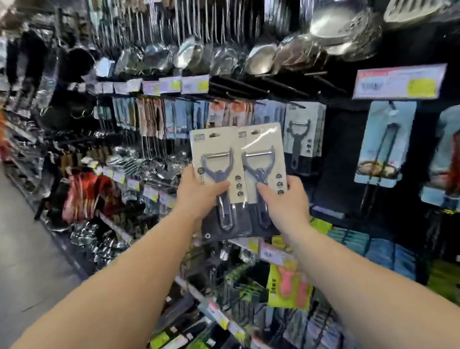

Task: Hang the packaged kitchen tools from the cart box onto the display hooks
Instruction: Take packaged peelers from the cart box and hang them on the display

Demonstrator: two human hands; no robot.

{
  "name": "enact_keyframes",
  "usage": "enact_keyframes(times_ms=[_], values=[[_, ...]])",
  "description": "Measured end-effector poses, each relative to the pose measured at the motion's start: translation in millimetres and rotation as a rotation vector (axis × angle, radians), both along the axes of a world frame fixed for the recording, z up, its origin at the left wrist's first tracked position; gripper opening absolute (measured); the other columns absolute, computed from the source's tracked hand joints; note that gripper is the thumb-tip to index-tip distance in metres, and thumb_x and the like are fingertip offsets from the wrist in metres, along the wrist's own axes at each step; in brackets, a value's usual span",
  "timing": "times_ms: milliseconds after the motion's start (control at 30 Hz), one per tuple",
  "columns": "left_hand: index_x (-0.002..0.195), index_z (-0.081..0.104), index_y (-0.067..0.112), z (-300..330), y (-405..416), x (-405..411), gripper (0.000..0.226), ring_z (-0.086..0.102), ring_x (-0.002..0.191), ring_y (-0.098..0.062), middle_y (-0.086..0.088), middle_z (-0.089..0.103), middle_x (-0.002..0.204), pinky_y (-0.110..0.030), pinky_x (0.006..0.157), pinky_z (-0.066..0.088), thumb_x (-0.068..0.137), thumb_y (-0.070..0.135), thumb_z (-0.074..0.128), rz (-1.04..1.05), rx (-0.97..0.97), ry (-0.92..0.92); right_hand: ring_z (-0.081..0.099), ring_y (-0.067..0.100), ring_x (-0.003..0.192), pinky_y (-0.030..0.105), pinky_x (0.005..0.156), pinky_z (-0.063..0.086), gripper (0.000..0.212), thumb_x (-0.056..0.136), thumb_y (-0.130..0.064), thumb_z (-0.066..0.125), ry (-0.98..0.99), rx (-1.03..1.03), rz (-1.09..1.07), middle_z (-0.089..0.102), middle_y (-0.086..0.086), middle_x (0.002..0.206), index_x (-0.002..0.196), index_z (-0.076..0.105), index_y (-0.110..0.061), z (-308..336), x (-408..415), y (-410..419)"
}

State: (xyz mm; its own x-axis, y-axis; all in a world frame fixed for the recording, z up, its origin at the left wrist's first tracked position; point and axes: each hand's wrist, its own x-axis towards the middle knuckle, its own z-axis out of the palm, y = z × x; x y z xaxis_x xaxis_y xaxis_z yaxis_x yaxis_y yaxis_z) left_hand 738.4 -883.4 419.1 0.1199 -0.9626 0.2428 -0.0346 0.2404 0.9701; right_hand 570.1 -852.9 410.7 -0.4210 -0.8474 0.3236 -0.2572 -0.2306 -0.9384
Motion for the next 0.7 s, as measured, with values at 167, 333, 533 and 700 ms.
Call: enact_keyframes(times_ms=[167,333,533,700], values=[[0.122,0.051,0.019,12.4,-82.3,-0.7,0.051,0.063,0.096,-0.010,0.007,0.065,0.109,-0.036,0.091,0.051,0.081,0.024,0.081,-0.166,-0.060,-0.024,0.062,0.016,0.089,0.028,0.074,0.045,0.030,0.086,-0.030,0.071,-0.013,-0.066,-0.192,0.066,-0.005,0.100,0.108,0.054,-0.020,3.9,10.5,-57.2],[0.121,0.053,0.017,20.9,-138.9,-9.8,0.047,0.068,0.099,-0.016,0.000,0.070,0.113,-0.031,0.080,0.055,0.082,0.016,0.080,-0.341,-0.107,0.029,0.062,0.016,0.094,0.027,0.079,0.046,0.035,0.086,-0.029,0.072,0.007,-0.127,-0.372,0.065,-0.005,0.102,0.114,0.053,-0.018,11.2,14.6,-85.1],[0.116,0.050,0.021,34.1,-155.1,-24.9,0.036,0.063,0.078,0.001,0.008,0.066,0.100,-0.007,0.051,0.047,0.090,0.010,0.072,-0.426,-0.161,0.125,0.062,0.011,0.096,0.026,0.080,0.048,0.041,0.088,-0.034,0.069,0.043,-0.181,-0.465,0.064,-0.009,0.109,0.123,0.050,-0.022,32.3,16.9,-89.2],[0.119,0.047,0.018,43.0,-159.3,-22.2,0.037,0.062,0.086,0.000,0.010,0.062,0.102,-0.004,0.049,0.046,0.091,0.013,0.071,-0.471,-0.190,0.164,0.063,0.008,0.093,0.022,0.072,0.046,0.038,0.088,-0.033,0.068,0.048,-0.211,-0.509,0.066,-0.010,0.107,0.121,0.051,-0.024,45.4,24.1,-96.7]])
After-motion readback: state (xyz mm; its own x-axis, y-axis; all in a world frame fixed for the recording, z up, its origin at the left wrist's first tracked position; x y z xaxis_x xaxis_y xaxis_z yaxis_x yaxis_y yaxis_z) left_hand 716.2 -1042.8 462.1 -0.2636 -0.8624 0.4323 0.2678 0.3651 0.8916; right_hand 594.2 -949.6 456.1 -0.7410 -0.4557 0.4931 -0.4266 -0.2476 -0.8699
